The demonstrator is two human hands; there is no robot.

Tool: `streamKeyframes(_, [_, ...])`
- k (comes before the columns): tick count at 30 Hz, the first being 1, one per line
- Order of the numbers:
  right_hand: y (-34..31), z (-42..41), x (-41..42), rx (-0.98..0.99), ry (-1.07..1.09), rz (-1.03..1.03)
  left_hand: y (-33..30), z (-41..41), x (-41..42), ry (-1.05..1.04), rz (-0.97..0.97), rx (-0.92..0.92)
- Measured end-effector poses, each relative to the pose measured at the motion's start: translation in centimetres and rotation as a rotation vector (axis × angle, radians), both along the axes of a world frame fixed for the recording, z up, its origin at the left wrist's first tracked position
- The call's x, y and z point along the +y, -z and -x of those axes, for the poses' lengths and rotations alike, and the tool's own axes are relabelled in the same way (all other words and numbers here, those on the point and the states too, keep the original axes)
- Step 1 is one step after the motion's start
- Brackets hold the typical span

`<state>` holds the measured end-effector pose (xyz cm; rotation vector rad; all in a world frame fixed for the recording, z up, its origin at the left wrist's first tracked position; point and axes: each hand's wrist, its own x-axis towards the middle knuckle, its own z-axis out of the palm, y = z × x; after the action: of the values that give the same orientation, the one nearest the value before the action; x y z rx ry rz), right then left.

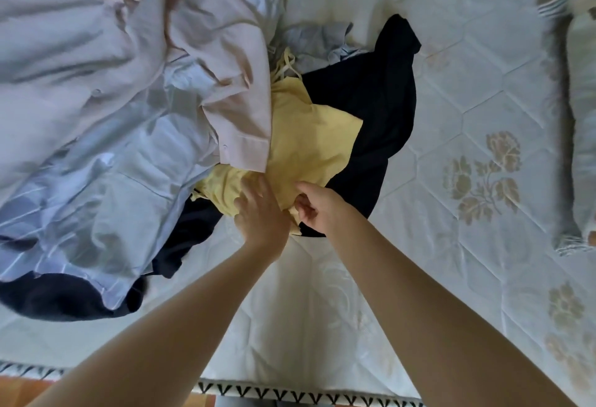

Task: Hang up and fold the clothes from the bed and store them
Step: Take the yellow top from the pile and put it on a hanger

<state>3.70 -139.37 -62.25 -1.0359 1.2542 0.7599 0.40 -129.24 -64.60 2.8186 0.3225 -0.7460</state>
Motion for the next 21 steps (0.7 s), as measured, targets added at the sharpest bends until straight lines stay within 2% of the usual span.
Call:
streamKeyframes(3, [-0.8, 0.6, 0.3, -0.047, -0.073, -0.002, -0.1, -0.5, 1.6, 0.081, -0.038, -0.07])
streamKeyframes(8, [-5.2, 1.5, 0.4, -0.145, -0.158, -0.012, -3.8, -1.5, 3.6, 0.129, 0.108, -0.149])
streamKeyframes(12, [-10.8, 1.3, 0.1, -0.269, -0.173, -0.001, -9.6, -1.9, 4.0, 0.132, 0.266, -0.265])
streamKeyframes(21, [-27.5, 1.1, -0.8, -0.538, -0.168, 0.079, -25.8, -1.8, 5.1, 0.133, 0.447, -0.514])
